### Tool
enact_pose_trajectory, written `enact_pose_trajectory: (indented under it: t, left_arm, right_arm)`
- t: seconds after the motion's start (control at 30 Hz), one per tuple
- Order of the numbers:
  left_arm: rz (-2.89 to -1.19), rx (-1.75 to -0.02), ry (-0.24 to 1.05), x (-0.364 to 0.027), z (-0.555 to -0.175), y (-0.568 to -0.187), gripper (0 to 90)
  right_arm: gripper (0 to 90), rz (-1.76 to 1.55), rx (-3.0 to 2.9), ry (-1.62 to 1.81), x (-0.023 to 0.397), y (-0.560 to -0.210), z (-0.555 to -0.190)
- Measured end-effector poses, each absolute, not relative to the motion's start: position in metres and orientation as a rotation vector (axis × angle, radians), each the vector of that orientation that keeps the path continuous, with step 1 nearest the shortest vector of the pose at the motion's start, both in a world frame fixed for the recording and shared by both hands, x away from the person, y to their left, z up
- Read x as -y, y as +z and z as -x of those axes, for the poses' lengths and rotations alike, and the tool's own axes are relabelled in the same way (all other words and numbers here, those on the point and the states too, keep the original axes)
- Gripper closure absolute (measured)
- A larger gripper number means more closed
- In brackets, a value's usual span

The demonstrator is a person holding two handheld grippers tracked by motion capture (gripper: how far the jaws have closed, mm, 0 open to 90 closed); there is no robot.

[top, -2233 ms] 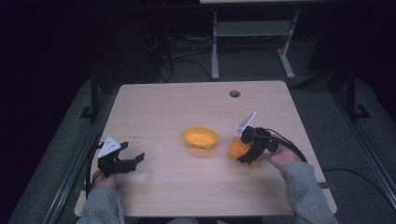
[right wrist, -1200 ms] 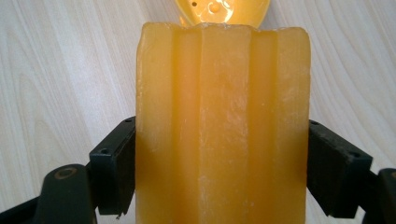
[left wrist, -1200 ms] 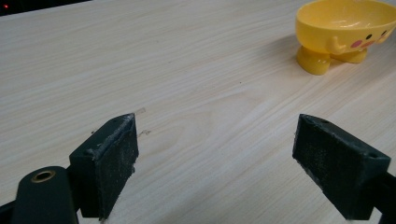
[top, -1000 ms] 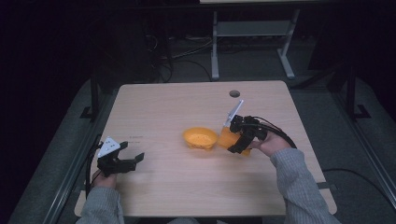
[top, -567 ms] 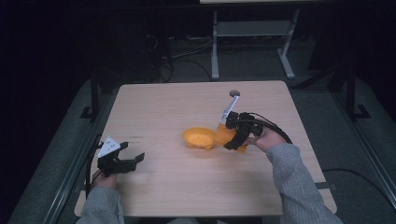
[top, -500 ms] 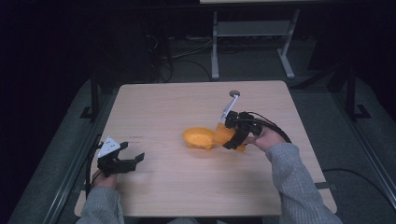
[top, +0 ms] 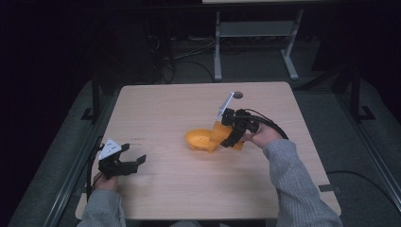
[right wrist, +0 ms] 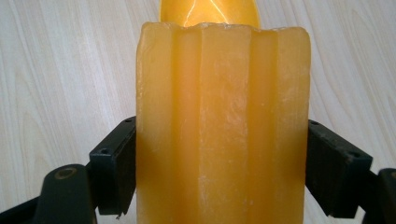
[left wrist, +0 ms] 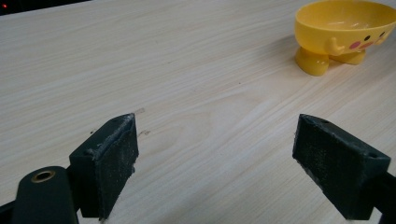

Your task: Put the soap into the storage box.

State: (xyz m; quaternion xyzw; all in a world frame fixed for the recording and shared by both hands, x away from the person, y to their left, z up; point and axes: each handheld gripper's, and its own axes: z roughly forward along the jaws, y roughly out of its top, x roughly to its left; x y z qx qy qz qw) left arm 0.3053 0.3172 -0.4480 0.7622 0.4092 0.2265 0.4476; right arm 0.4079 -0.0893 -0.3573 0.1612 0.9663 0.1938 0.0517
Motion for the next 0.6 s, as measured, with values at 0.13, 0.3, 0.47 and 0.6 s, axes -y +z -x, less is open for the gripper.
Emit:
enact_pose_trajectory:
  t: [0.13,0.3,0.47,0.6]
  left_arm:
    - [-1.882,-1.016,0.561,-0.317,-0.305,-0.448,13.8]
    - [-1.884,-1.016,0.562,-0.318,-0.305,-0.448,13.8]
    - [-1.883,-1.013,0.563,-0.318,-0.305,-0.447,13.8]
    - [-1.884,-1.014,0.562,-0.318,-0.305,-0.447,13.8]
  right_arm:
    - [21.3,-0.478,-2.944,0.582,0.085,-0.355,-0.412]
    - [21.3,-0.461,-2.945,0.593,0.081,-0.352,-0.416]
    - [21.3,-0.439,-2.938,0.587,0.075,-0.346,-0.421]
    - [21.3,-0.417,-2.94,0.566,0.068,-0.341,-0.424]
